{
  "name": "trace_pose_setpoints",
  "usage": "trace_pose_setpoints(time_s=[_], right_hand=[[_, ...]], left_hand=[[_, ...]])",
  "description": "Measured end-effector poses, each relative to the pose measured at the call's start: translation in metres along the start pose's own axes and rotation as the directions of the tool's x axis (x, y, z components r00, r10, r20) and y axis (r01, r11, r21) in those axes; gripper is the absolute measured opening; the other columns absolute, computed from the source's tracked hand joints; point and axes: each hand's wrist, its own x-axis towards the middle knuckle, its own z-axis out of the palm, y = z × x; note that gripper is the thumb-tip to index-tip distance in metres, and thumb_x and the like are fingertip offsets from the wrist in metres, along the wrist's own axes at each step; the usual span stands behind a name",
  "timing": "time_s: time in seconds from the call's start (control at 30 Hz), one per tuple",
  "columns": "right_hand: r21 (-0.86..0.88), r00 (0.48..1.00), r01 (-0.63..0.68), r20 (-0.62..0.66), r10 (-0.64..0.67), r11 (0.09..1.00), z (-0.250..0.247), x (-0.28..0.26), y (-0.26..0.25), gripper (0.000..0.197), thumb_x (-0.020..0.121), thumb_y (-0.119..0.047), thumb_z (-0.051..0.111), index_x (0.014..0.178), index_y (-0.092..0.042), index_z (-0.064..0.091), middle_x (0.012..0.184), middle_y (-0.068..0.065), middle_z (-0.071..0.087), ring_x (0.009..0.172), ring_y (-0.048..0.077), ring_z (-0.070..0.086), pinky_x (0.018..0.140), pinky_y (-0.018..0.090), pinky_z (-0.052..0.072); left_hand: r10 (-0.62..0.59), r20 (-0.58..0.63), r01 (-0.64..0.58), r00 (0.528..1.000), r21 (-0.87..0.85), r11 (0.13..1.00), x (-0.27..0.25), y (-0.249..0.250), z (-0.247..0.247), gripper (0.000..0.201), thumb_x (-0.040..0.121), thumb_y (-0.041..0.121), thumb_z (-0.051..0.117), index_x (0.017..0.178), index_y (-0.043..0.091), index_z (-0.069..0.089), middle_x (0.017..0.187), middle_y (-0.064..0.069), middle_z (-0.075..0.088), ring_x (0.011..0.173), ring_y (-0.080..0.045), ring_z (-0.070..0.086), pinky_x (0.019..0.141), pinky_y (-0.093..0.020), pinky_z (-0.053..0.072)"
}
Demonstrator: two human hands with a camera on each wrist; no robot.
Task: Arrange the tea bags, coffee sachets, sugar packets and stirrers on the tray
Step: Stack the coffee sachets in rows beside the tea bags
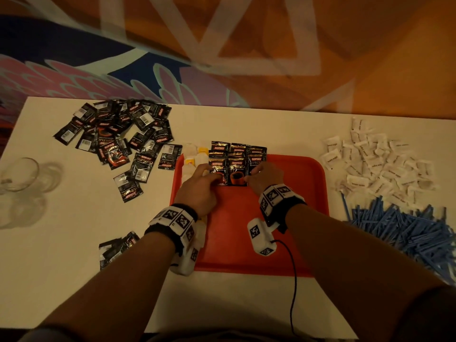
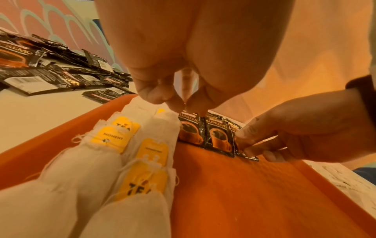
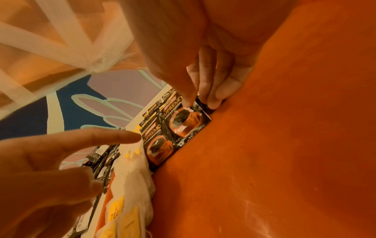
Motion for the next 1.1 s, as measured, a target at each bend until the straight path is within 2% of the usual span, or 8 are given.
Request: trace_pose_setpoints(time_s=[0.17, 0.33, 0.43, 0.53, 0.67, 0.77, 0.87, 1.1], right_hand=[[-0.044, 0.998, 0.065, 0.009, -0.064, 0.997, -0.002, -0.013, 0.000, 0.018, 0.083, -0.029, 0.075, 0.093, -0.018, 0.064, 0.094, -0.002, 0.062, 0.079, 0.009, 0.061, 0.052, 0.017, 0.044], [-0.025, 0.990, 0.125, 0.068, -0.123, 0.992, 0.003, -0.033, -0.004, 0.009, 0.085, -0.025, 0.072, 0.087, -0.020, 0.064, 0.094, -0.004, 0.062, 0.077, 0.009, 0.060, 0.051, 0.017, 0.041], [-0.071, 0.978, 0.188, 0.106, -0.180, 0.980, 0.014, -0.045, -0.005, 0.009, 0.082, -0.020, 0.070, 0.089, -0.021, 0.065, 0.094, -0.006, 0.063, 0.078, 0.008, 0.059, 0.054, 0.018, 0.043], [-0.094, 0.957, 0.251, 0.176, -0.232, 0.963, 0.026, -0.058, -0.009, 0.009, 0.081, -0.017, 0.067, 0.091, -0.018, 0.067, 0.091, -0.007, 0.062, 0.074, 0.004, 0.055, 0.054, 0.017, 0.041], [-0.127, 0.918, 0.321, 0.284, -0.275, 0.939, 0.044, -0.077, -0.016, 0.010, 0.083, -0.014, 0.062, 0.089, -0.019, 0.068, 0.091, -0.003, 0.067, 0.086, 0.016, 0.063, 0.064, 0.024, 0.048], [-0.105, 0.881, 0.371, 0.352, -0.315, 0.923, 0.061, -0.089, -0.019, 0.009, 0.083, -0.014, 0.062, 0.090, -0.018, 0.067, 0.098, -0.001, 0.066, 0.086, 0.015, 0.060, 0.055, 0.020, 0.040], [-0.133, 0.866, 0.393, 0.387, -0.317, 0.910, 0.079, -0.099, -0.029, 0.009, 0.084, -0.017, 0.066, 0.093, -0.020, 0.067, 0.100, 0.001, 0.066, 0.084, 0.015, 0.060, 0.053, 0.020, 0.040], [-0.328, 0.833, 0.535, 0.359, -0.421, 0.778, 0.119, -0.110, -0.081, 0.035, 0.084, -0.030, 0.071, 0.117, -0.025, 0.060, 0.116, 0.001, 0.061, 0.113, 0.023, 0.054, 0.093, 0.034, 0.049]], left_hand=[[-0.082, -0.132, 0.064, 0.988, -0.137, 0.988, -0.013, -0.010, -0.009, 0.034, 0.095, 0.004, 0.047, 0.123, 0.010, 0.066, 0.130, -0.011, 0.053, 0.121, -0.026, 0.050, 0.095, -0.023, 0.034], [-0.371, -0.167, 0.311, 0.914, -0.300, 0.902, -0.045, -0.050, -0.020, 0.022, 0.089, 0.005, 0.059, 0.105, 0.019, 0.067, 0.115, -0.010, 0.055, 0.112, -0.028, 0.054, 0.088, -0.025, 0.036], [-0.469, -0.169, 0.418, 0.867, -0.267, 0.868, -0.068, -0.081, -0.020, 0.025, 0.087, 0.008, 0.063, 0.110, 0.013, 0.070, 0.123, -0.014, 0.059, 0.113, -0.029, 0.056, 0.090, -0.029, 0.041], [-0.613, -0.172, 0.560, 0.771, -0.275, 0.782, -0.097, -0.106, -0.017, 0.028, 0.087, 0.012, 0.065, 0.115, 0.012, 0.066, 0.127, -0.015, 0.053, 0.101, -0.027, 0.056, 0.076, -0.029, 0.045], [-0.733, -0.138, 0.693, 0.666, -0.249, 0.676, -0.142, -0.131, -0.002, 0.050, 0.087, 0.017, 0.068, 0.135, 0.019, 0.053, 0.141, -0.017, 0.038, 0.124, -0.041, 0.046, 0.103, -0.045, 0.045], [-0.708, -0.128, 0.687, 0.695, -0.173, 0.706, -0.169, -0.139, 0.016, 0.066, 0.090, 0.019, 0.067, 0.150, 0.022, 0.040, 0.154, -0.016, 0.026, 0.132, -0.043, 0.038, 0.111, -0.046, 0.035], [-0.653, -0.175, 0.631, 0.737, -0.168, 0.758, -0.180, -0.147, 0.030, 0.062, 0.093, 0.014, 0.062, 0.151, 0.023, 0.041, 0.153, -0.016, 0.031, 0.128, -0.043, 0.041, 0.109, -0.046, 0.035], [-0.533, -0.170, 0.521, 0.829, -0.111, 0.846, -0.149, -0.172, 0.020, 0.056, 0.095, 0.009, 0.052, 0.148, 0.027, 0.046, 0.144, -0.010, 0.040, 0.125, -0.033, 0.041, 0.107, -0.039, 0.039]])
